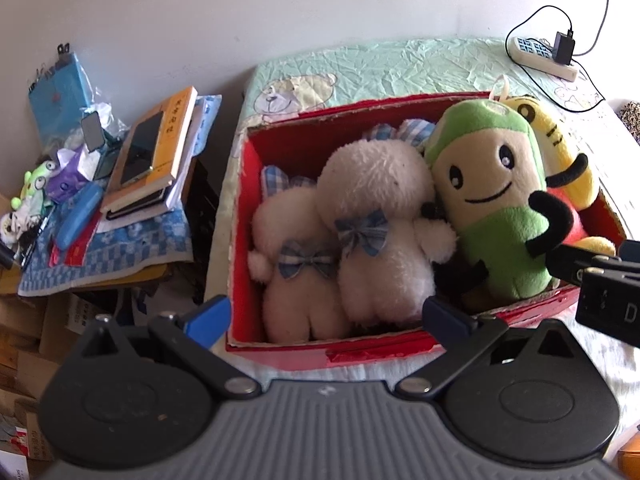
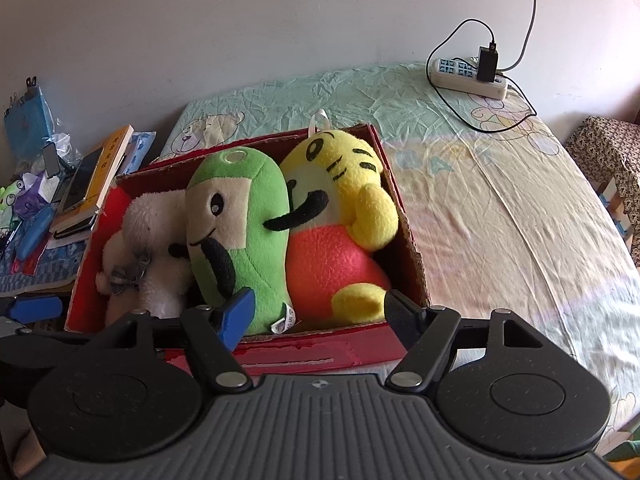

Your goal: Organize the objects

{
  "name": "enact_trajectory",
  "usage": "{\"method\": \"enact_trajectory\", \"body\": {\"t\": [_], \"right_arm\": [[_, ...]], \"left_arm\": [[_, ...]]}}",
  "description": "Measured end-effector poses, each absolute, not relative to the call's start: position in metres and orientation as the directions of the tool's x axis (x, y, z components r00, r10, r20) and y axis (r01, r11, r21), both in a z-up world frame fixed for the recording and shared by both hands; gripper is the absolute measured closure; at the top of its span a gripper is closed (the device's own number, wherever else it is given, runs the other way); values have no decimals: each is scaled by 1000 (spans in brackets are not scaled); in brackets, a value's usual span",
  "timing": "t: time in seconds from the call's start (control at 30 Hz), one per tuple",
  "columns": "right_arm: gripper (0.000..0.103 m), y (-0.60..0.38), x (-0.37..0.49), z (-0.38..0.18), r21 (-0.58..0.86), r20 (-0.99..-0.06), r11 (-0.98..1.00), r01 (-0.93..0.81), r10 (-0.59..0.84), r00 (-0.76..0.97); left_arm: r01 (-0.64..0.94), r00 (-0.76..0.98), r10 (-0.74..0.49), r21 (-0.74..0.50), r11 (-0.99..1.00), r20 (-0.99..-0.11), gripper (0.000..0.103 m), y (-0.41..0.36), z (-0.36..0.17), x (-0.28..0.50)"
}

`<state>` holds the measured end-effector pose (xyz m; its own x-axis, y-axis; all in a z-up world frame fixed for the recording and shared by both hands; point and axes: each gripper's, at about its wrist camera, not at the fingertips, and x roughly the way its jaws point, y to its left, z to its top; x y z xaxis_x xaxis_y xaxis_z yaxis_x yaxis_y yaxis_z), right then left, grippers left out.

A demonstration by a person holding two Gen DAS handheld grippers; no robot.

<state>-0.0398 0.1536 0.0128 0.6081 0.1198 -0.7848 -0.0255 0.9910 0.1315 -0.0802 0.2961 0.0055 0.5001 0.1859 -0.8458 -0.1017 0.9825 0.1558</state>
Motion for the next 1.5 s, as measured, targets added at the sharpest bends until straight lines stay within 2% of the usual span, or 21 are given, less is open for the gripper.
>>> {"method": "enact_trajectory", "body": {"t": [0.43, 0.9, 1.0, 1.27, 1.5], "right_arm": [[29, 153, -33, 18, 103, -789, 994, -31, 101, 606], [29, 157, -34, 21, 109, -787, 993, -36, 108, 608], [29, 157, -36, 20, 112, -787, 993, -35, 110, 606], [29, 165, -32, 22, 106, -787, 993, -56, 118, 606], [28, 161, -34, 22, 111, -778, 993, -33, 107, 619]], "left_arm": [[-103, 509, 128, 87, 991, -851, 1, 297, 4, -79], [-73, 529, 139, 119, 990, -837, 1, 291, 7, -82], [-74, 517, 112, 86, 994, -848, 1, 295, 4, -82], [-103, 535, 142, 103, 989, -833, 1, 300, 9, -86], [-84, 556, 112, 78, 993, -824, 1, 301, 10, -84]]}}
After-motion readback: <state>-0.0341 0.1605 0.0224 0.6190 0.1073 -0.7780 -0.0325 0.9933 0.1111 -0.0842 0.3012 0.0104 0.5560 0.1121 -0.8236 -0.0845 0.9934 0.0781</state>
